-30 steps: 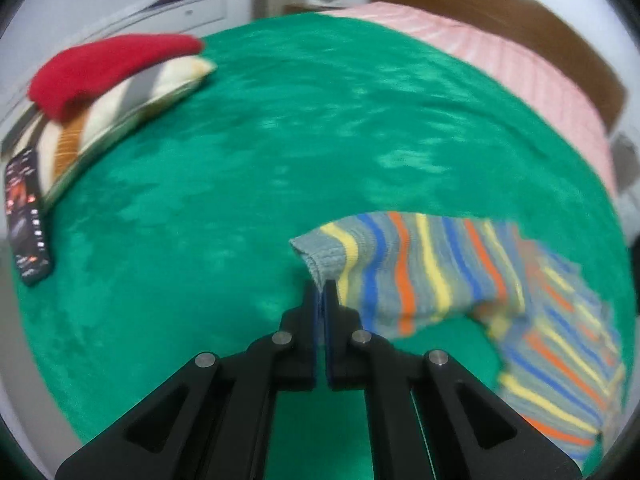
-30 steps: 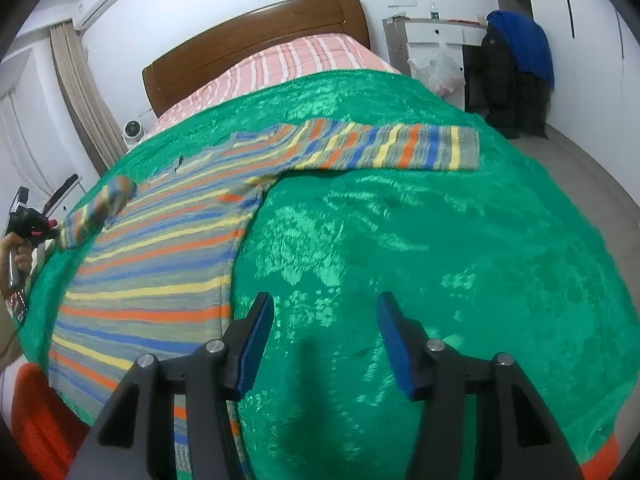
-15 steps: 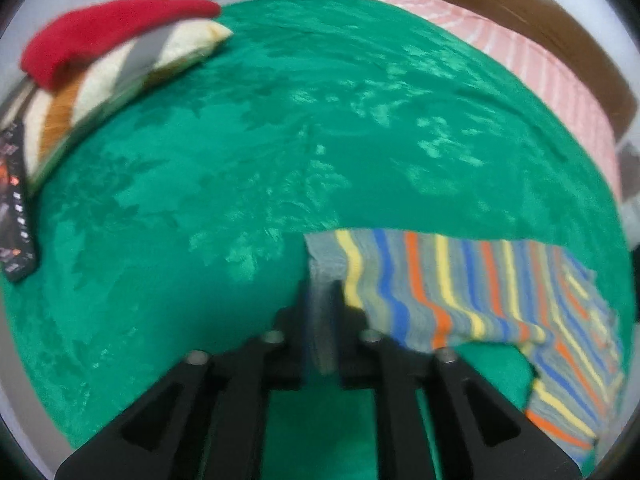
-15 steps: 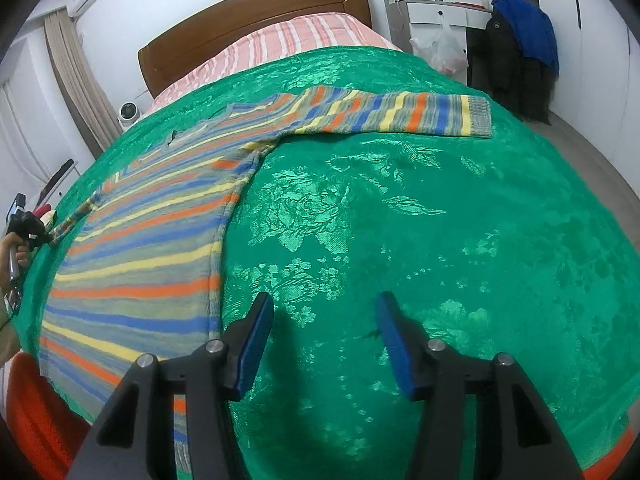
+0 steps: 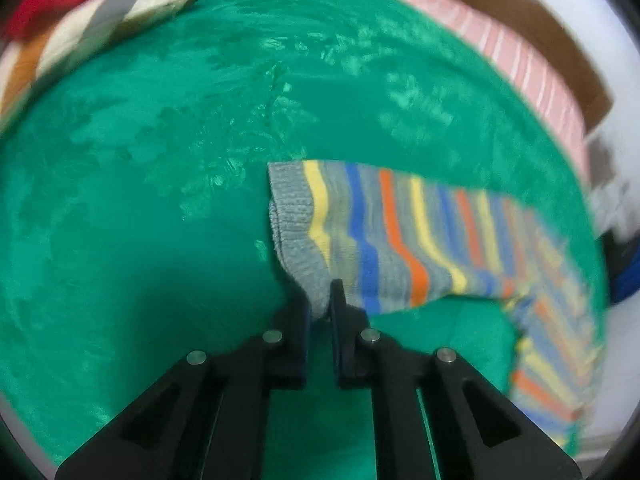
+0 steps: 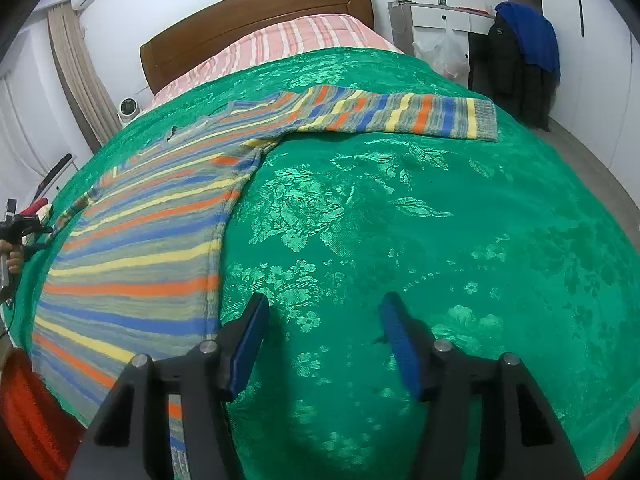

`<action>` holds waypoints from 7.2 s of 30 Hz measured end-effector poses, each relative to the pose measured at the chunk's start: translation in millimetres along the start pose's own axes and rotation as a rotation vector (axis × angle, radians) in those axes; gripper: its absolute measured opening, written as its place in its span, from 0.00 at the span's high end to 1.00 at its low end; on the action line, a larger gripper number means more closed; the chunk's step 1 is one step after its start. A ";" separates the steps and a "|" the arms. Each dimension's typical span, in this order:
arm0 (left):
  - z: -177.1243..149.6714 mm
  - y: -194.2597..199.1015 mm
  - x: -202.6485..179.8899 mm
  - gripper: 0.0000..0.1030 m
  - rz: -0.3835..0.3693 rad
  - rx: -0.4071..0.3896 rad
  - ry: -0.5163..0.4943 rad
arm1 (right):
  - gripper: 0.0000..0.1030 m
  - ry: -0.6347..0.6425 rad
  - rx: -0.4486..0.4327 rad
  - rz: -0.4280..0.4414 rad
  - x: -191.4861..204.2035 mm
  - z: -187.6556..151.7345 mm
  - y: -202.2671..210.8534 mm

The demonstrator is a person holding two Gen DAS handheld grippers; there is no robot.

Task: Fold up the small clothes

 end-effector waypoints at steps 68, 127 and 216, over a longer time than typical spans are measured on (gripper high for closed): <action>-316.1 87.3 -59.0 0.97 -0.109 0.198 -0.594 | 0.96 0.294 0.405 0.284 88.0 -76.2 15.0; -244.6 62.0 -75.3 0.00 -0.053 -0.155 -0.470 | 0.00 0.108 0.072 -0.172 -2.0 -21.5 -2.7; -228.7 70.3 -57.0 0.00 -0.134 -0.215 -0.400 | 0.36 -0.060 0.227 0.569 220.9 276.0 -132.8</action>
Point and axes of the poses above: each gripper's, at about its wrist camera, not at the fingertips, and y roughly against the way its jaws point, x to its left, z to its top, the point moved 9 cm from there along -y, roughly the way its jaws point, and after that the axes turned 5 degrees about y, right-handed, at the moved point
